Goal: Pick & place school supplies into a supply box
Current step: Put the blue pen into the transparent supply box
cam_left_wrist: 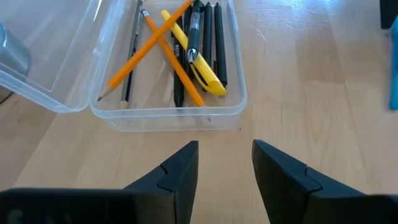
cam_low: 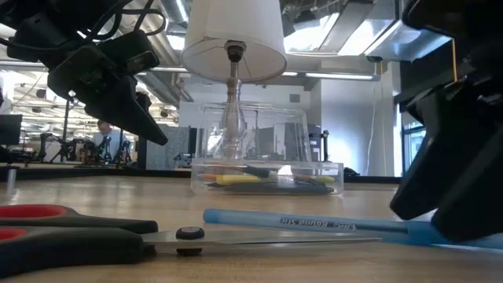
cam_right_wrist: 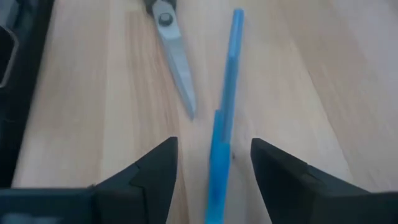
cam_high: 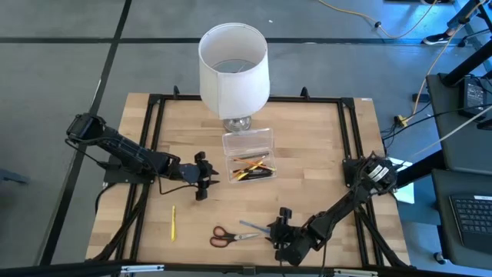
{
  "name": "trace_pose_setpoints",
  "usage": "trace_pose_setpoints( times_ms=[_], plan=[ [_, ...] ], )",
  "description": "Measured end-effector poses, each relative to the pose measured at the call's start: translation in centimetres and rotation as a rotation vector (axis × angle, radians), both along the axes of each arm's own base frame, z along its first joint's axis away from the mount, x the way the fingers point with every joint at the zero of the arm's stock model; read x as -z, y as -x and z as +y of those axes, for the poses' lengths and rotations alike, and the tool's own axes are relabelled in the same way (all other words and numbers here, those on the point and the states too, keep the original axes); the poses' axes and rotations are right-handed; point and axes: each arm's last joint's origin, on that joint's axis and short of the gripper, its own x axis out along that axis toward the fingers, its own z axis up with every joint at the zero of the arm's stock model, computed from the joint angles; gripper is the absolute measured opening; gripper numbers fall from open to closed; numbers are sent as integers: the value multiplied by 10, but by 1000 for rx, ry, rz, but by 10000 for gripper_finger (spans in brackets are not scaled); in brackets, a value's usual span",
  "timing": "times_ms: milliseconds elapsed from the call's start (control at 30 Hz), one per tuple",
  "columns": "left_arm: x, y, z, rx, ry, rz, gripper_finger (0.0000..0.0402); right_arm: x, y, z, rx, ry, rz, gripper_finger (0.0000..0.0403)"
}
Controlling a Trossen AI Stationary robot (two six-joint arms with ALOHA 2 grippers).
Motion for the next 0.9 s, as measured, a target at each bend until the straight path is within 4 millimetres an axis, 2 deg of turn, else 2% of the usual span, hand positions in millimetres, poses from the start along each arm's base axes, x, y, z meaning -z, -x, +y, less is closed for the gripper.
trace_pose_setpoints(
  times_ms=[167, 333, 700, 900],
  plan=[
    [0, 0, 0, 0, -1, 1, 143, 10, -1, 0, 4, 18, 9, 191],
    [0, 0, 0, 0, -1, 2, 143, 16, -1, 1, 2, 26, 20, 155],
    [0, 0, 0, 1, -1, 2, 143, 18, -1, 0, -6, 30, 37, 63],
    [0, 0, 0, 0, -1, 3, 143, 17, -1, 0, 8, 25, 33, 43]
  ],
)
